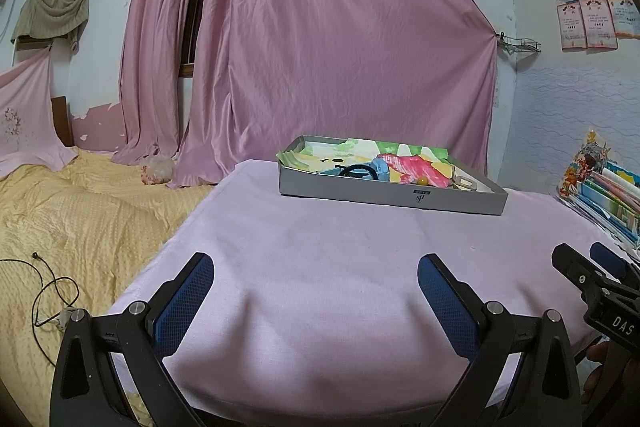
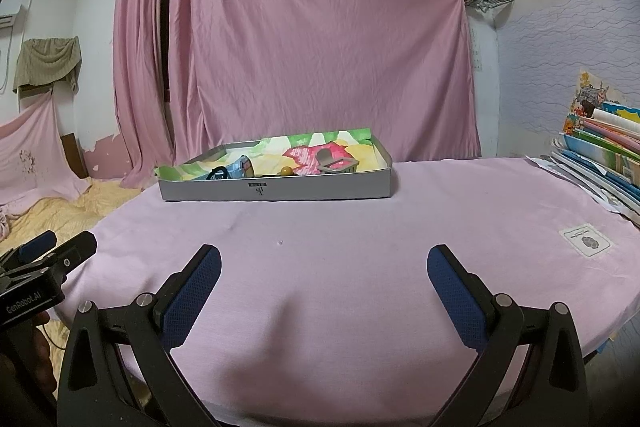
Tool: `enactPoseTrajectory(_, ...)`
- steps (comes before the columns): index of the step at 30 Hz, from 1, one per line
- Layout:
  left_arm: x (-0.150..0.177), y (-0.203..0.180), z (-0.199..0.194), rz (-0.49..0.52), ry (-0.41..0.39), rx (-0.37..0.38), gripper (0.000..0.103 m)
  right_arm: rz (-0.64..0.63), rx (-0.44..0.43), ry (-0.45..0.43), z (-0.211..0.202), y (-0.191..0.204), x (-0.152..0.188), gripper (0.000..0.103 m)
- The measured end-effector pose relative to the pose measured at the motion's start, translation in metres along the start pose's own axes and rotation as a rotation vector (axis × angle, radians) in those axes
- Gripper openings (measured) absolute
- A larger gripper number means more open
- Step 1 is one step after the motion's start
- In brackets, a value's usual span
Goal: Organize jewelry
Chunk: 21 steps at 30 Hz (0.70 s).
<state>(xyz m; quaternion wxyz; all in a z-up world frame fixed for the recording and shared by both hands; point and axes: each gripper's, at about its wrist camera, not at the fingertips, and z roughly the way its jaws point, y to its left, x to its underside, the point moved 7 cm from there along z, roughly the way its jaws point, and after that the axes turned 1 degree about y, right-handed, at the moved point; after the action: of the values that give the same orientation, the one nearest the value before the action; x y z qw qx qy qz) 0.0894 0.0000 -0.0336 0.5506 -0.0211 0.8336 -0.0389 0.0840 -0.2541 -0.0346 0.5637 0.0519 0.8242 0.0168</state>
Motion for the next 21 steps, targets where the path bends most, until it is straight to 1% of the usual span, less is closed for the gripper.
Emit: enactPoseTrajectory(21,-0.0001,-0.0002,-0.0002,0.0,-0.003,0.0,0.102,0.0,-0.001,-0.006,-0.0011,-0.0004,-0.0016,0.101)
